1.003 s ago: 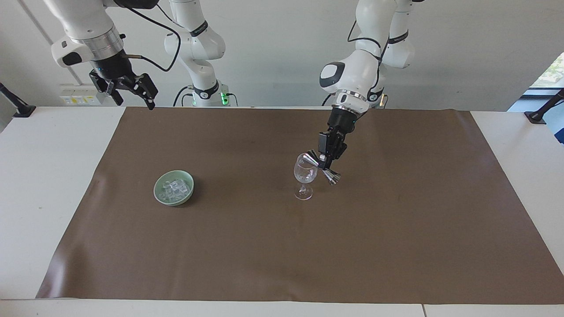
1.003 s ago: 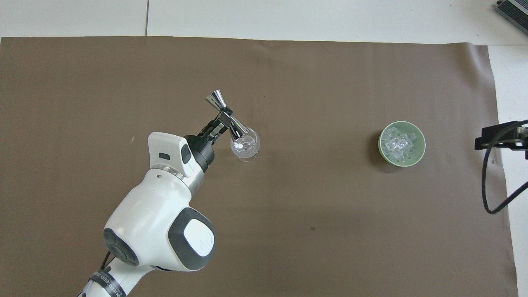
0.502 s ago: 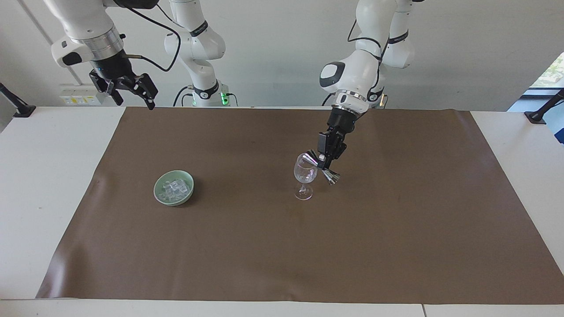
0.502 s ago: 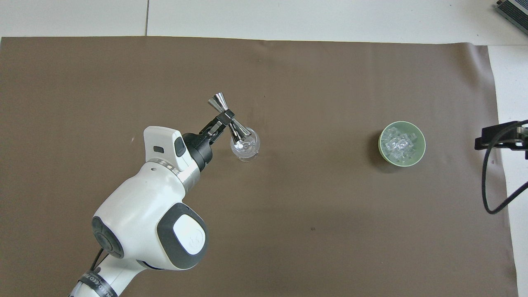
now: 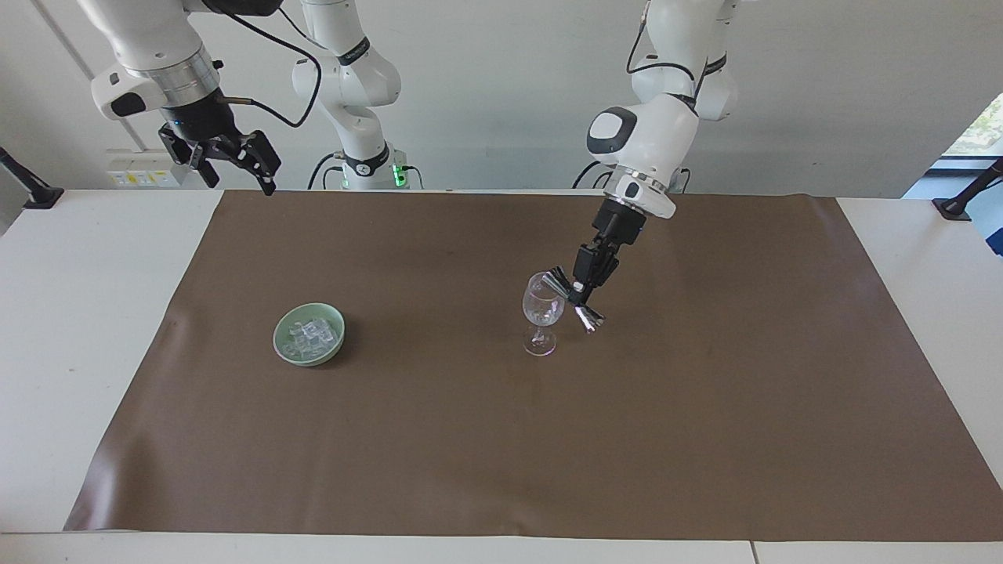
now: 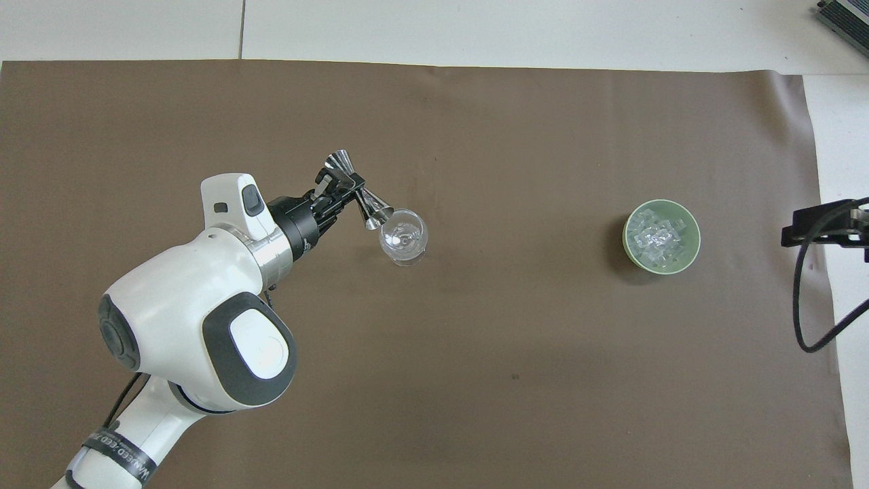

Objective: Pour wine and add ice with both arms
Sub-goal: 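Tilt the jigger with the left gripper to pour into the glass, then withdraw the left gripper with the jigger while the right gripper shifts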

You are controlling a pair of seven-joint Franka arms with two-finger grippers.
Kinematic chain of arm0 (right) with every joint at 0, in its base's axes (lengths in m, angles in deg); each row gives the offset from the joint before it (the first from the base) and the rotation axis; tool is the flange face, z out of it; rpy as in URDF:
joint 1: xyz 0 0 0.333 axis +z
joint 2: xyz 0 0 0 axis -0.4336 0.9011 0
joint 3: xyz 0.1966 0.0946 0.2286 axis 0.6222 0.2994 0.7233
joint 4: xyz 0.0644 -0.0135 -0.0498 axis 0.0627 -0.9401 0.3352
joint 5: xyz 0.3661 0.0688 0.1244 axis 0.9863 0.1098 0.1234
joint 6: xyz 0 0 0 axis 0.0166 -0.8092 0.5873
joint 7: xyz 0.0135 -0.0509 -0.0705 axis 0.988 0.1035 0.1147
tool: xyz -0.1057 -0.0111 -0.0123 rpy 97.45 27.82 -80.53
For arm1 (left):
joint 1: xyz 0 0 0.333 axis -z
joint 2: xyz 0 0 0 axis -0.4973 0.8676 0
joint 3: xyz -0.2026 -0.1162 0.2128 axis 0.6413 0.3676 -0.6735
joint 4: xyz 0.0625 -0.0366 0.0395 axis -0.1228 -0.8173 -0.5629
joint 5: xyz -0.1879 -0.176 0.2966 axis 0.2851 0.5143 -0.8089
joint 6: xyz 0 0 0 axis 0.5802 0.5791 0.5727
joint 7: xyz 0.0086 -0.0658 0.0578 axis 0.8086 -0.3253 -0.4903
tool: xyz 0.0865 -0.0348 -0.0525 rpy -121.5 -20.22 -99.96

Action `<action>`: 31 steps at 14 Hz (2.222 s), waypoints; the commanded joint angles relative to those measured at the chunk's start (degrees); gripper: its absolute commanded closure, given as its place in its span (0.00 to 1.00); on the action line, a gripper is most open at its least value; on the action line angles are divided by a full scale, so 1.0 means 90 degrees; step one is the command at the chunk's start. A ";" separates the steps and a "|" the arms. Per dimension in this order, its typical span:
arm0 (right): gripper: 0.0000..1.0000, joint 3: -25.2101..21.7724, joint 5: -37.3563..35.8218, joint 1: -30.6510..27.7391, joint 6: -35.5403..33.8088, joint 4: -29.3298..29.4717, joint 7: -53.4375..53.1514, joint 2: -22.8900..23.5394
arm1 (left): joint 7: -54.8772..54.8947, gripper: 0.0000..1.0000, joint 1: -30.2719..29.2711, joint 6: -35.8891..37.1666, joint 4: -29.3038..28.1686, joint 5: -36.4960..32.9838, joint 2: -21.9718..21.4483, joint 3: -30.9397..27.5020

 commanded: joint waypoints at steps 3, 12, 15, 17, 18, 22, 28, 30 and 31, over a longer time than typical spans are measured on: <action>0.00 -0.0024 0.0041 0.0006 -0.0022 -0.0089 0.0134 -0.0110 | -0.0466 1.00 -0.0708 0.1314 0.0204 -0.0028 -0.0098 0.0007; 0.00 -0.0034 0.0041 0.0006 -0.0022 -0.0089 0.0134 -0.0110 | -0.1071 1.00 -0.2729 0.4057 0.0887 -0.0116 0.0262 -0.0003; 0.00 -0.0024 0.0041 0.0006 -0.0022 -0.0089 0.0134 -0.0110 | -0.1646 1.00 -0.3277 0.4616 0.1287 -0.0087 0.0613 0.0007; 0.00 -0.0024 0.0041 0.0006 -0.0022 -0.0089 0.0134 -0.0110 | -0.1949 1.00 -0.3482 0.5054 0.1600 -0.0029 0.0848 0.0007; 0.00 -0.0024 0.0041 0.0006 -0.0022 -0.0089 0.0134 -0.0110 | -0.2047 1.00 -0.3667 0.5249 0.1727 -0.0009 0.0975 0.0007; 0.00 -0.0024 0.0041 0.0006 -0.0022 -0.0089 0.0134 -0.0110 | -0.2613 1.00 -0.4273 0.5680 0.1806 0.0770 0.1162 0.0007; 0.00 -0.0024 0.0041 0.0006 -0.0022 -0.0089 0.0134 -0.0110 | -0.3316 1.00 -0.4957 0.6042 0.1806 0.1036 0.1406 0.0017; 0.00 0.0005 0.0021 0.0026 -0.0090 -0.0099 0.0172 -0.0129 | -0.3376 1.00 -0.5065 0.6081 0.1758 0.1172 0.1406 0.0017; 0.00 0.0015 0.0060 0.0007 0.0055 -0.0147 0.0192 -0.0120 | -0.3473 1.00 -0.5152 0.6207 0.1767 0.1347 0.1426 0.0007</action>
